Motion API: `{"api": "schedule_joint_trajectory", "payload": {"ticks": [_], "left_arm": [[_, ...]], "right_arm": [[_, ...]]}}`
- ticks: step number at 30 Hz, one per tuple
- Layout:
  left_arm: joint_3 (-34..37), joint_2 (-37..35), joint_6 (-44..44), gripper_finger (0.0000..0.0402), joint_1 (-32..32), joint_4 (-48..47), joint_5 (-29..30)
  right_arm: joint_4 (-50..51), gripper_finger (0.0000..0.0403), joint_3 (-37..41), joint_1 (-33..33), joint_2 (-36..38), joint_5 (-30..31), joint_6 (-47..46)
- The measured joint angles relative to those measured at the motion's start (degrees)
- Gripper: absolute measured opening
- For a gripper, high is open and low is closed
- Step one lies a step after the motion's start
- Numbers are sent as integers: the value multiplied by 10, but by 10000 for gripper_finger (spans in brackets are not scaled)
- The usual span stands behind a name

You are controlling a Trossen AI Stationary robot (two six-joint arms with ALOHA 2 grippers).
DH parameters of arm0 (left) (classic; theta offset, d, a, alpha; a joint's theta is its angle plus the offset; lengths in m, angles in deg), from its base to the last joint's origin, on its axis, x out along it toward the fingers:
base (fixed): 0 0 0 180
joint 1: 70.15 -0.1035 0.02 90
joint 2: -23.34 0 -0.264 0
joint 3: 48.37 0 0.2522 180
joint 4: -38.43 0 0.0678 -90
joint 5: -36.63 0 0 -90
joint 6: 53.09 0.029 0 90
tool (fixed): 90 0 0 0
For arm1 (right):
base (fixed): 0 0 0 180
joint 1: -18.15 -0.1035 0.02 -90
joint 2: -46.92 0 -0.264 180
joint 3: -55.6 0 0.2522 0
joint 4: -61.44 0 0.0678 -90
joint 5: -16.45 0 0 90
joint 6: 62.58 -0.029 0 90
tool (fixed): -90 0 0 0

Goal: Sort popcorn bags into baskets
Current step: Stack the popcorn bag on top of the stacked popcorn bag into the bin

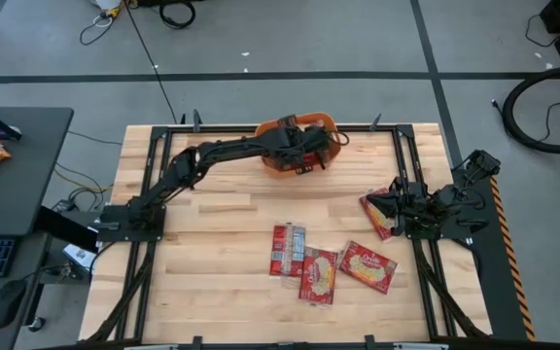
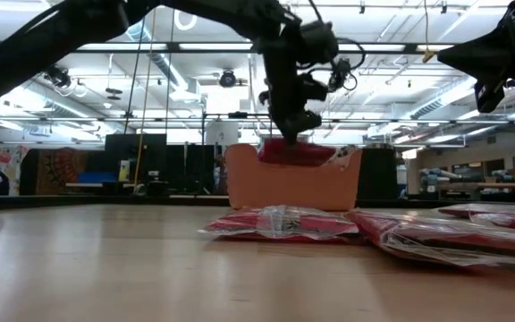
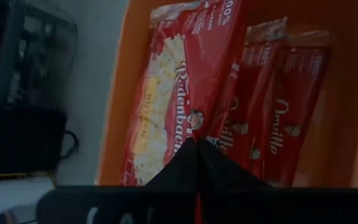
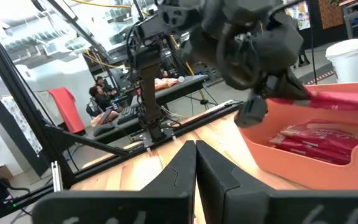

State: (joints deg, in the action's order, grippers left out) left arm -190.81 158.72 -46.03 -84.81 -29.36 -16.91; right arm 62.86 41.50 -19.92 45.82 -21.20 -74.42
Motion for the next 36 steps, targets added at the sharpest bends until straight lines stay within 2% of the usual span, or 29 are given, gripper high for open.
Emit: {"api": "schedule_joint_trajectory", "payload": {"ticks": [4, 9, 12, 17, 21, 25, 31, 36], "left_arm": [[31, 1, -50, 30, -13, -24, -8], [36, 1, -32, 94, -6, -18, -33], [30, 1, 22, 121, 19, 13, -96], [29, 0, 89, 138, 73, 48, -256], [54, 0, 26, 136, 117, 46, -294], [79, 0, -11, 133, 156, 6, -373], [110, 0, 57, 133, 224, -85, -363], [111, 0, 123, 133, 279, -151, -238]], "right_arm": [[0, 16, 0, 0, 0, 0, 0], [0, 16, 0, 0, 0, 0, 0], [0, 16, 0, 0, 0, 0, 0], [0, 16, 0, 0, 0, 0, 0], [0, 16, 0, 0, 0, 0, 0], [0, 16, 0, 0, 0, 0, 0], [0, 16, 0, 0, 0, 0, 0], [0, 16, 0, 0, 0, 0, 0]]}}
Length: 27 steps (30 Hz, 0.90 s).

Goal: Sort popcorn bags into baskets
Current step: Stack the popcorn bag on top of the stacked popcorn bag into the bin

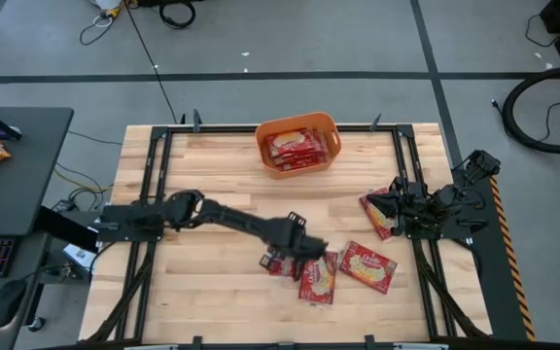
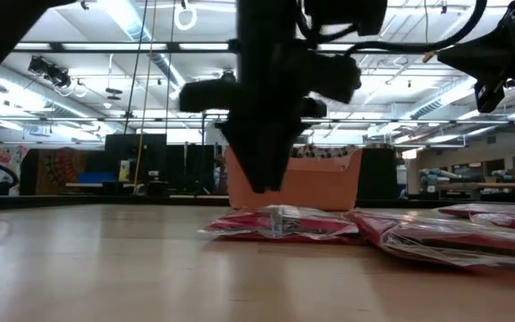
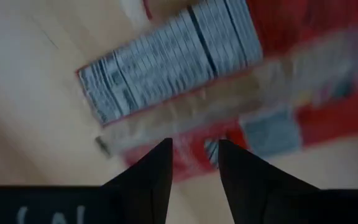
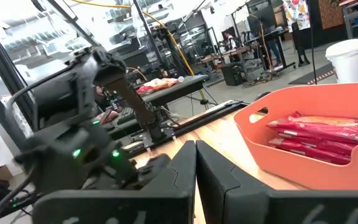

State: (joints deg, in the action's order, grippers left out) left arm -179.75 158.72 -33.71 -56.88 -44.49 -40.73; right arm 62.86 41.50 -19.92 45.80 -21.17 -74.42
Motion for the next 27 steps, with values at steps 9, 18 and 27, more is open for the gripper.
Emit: {"api": "schedule_joint_trajectory", "payload": {"ticks": [9, 18, 27], "left_arm": [[44, 0, 142, 133, 58, -28, 114], [104, 0, 160, 133, 70, 5, 186], [104, 0, 203, 132, 80, 55, 181]], "right_arm": [[0, 16, 0, 0, 0, 0, 0], [0, 16, 0, 0, 0, 0, 0], [0, 16, 0, 0, 0, 0, 0]]}}
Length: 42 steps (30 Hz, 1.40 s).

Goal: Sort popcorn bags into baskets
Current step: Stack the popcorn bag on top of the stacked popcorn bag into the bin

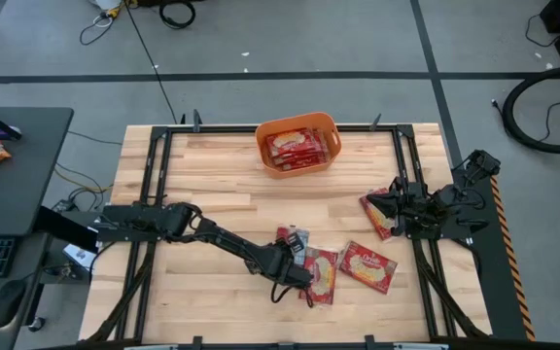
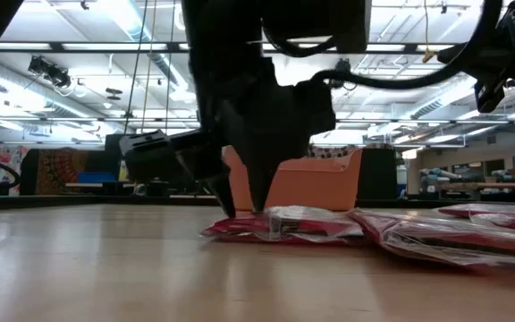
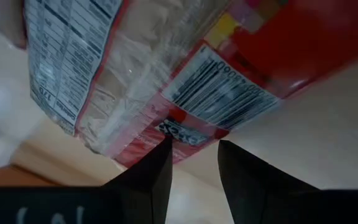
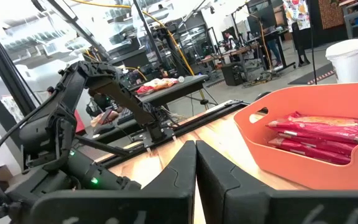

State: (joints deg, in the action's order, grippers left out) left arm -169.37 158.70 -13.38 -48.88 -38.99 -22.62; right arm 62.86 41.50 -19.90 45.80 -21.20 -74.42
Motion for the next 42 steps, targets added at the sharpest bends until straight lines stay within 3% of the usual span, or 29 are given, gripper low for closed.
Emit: {"api": "schedule_joint_trajectory", "payload": {"ticks": [14, 19, 23, 32, 42], "left_arm": [[-1, -1, 26, 128, 16, 93, -46], [-2, -2, 11, 73, 18, 92, -57], [-2, -2, -43, 11, 18, 89, -61], [2, -20, -199, 4, 5, 47, -79], [1, -121, -336, 2, -68, 45, -60]], "right_arm": [[0, 16, 0, 0, 0, 0, 0], [0, 16, 0, 0, 0, 0, 0], [0, 16, 0, 0, 0, 0, 0], [0, 16, 0, 0, 0, 0, 0], [0, 16, 0, 0, 0, 0, 0]]}}
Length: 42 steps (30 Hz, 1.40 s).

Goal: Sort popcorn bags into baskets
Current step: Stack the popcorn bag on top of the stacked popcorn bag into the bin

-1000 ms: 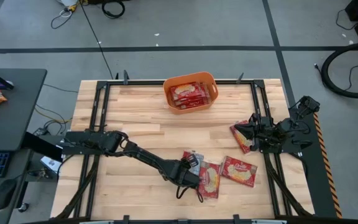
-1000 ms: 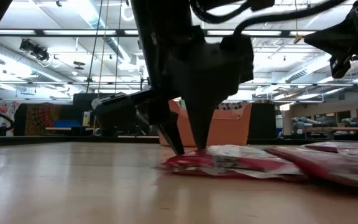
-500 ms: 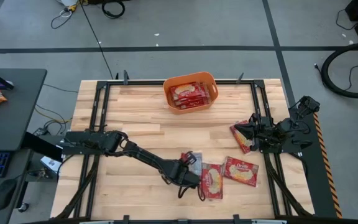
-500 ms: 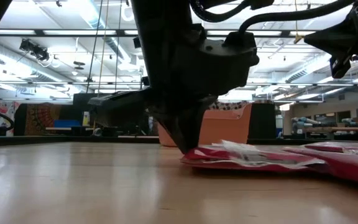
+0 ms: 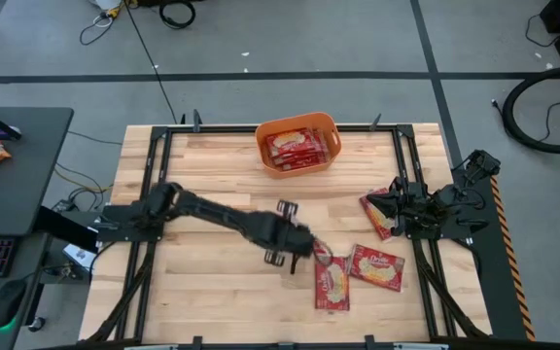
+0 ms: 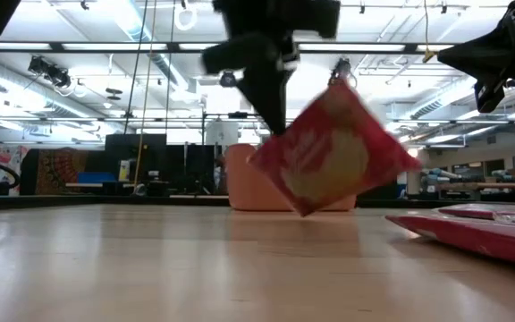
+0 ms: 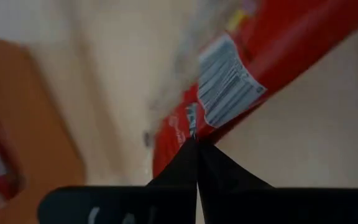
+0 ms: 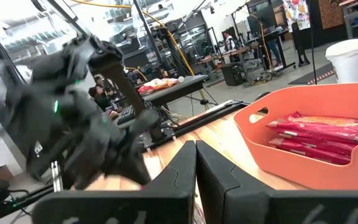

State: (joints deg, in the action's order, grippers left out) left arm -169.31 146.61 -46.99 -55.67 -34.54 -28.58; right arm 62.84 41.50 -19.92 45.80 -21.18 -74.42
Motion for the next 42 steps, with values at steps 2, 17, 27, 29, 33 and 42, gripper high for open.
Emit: {"api": "schedule_joint_trajectory", "payload": {"ticks": [2, 17, 27, 29, 33, 42], "left_arm": [[-1, -18, -16, 1, -17, 11, 7], [-1, -74, -129, 1, -169, 120, 59], [-56, -75, -161, 0, -255, 118, 69], [-63, -75, -157, 0, -272, 119, 69], [-65, -75, -156, 0, -308, 108, 66], [-40, -60, -145, 0, -364, 126, 50]], "right_arm": [[0, 16, 0, 0, 0, 0, 0], [0, 16, 0, 0, 0, 0, 0], [0, 16, 0, 0, 0, 0, 0], [0, 16, 0, 0, 0, 0, 0], [0, 16, 0, 0, 0, 0, 0], [0, 16, 0, 0, 0, 0, 0]]}}
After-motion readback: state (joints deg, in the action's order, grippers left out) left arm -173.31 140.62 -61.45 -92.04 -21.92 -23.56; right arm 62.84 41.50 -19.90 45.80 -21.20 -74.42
